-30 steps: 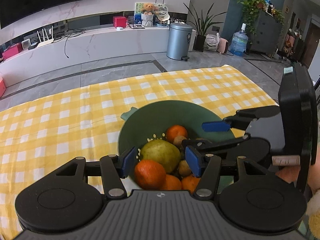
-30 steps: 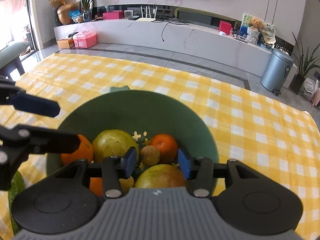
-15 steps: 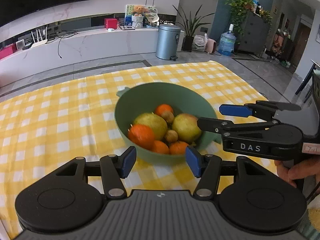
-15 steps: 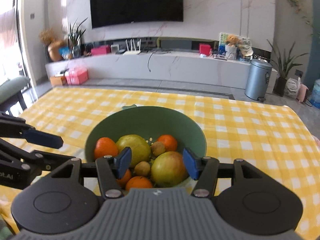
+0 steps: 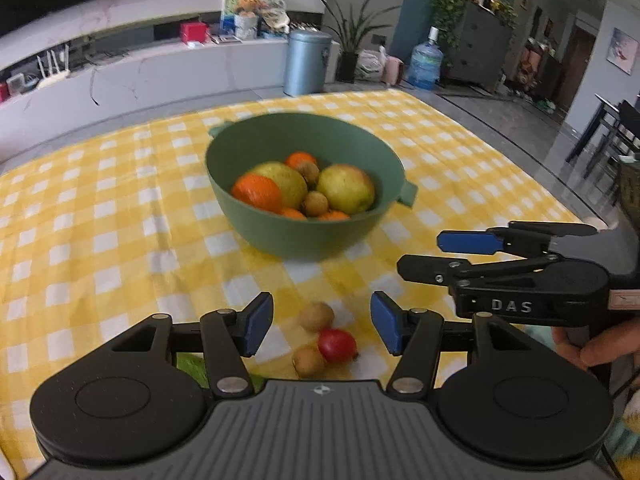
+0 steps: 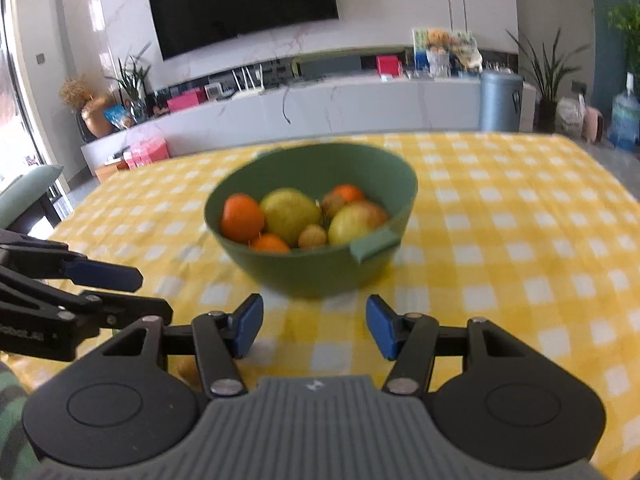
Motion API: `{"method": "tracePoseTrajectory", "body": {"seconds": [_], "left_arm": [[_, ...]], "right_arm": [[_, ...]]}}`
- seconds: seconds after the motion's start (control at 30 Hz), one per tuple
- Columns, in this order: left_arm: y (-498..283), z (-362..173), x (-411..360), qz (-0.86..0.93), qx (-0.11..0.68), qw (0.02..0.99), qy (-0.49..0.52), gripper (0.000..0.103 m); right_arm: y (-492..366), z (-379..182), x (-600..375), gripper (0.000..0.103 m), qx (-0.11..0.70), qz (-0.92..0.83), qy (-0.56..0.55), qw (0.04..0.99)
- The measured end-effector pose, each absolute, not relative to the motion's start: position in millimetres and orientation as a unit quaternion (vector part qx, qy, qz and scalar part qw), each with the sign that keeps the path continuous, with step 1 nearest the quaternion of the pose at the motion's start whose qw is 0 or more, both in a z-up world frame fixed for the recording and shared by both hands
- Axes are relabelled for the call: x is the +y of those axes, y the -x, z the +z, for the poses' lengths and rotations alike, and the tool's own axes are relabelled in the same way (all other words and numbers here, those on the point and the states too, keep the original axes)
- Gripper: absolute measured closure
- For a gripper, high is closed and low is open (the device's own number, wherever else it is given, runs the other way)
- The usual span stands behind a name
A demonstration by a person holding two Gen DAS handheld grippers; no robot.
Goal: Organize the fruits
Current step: 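Grasp a kiwi with the left gripper while the right gripper grasps the red tomato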
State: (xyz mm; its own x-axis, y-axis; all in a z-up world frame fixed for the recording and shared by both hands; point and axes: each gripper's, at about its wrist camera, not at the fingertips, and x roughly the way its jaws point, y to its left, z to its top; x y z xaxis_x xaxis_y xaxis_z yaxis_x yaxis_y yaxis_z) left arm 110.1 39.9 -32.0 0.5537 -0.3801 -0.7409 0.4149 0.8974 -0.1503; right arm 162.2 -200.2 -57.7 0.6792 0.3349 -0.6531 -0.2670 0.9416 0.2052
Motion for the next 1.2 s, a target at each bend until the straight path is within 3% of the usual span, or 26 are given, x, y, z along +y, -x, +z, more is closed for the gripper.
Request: {"method": "tracePoseTrajectory", "body": {"seconds": [0.33,0.6,0.87,1.2], "left_arm": [[-102,-52,35,-0.241,0.446,0.861,-0.030,0.050],[-106,-66,28,-0.232,0.467,0.852,-0.052,0.052],[-113,-72,27,-0.221,0.479,0.846,-0.076,0.063],[-121,-78,21,-0.248,0.480,0.835,-0.110,0.066]], "right_arm": [[-155,-76,-192,0.065,0.392,0.184,-0.028,0.901],[-157,-78,-192,0.065,0.402,0.189,-0.036,0.895],[-162,-84,-182,0.071,0.419,0.249,-0.063,0.871],[-169,-92,-183,0.072,0.445,0.262,-0.109,0.849]]}}
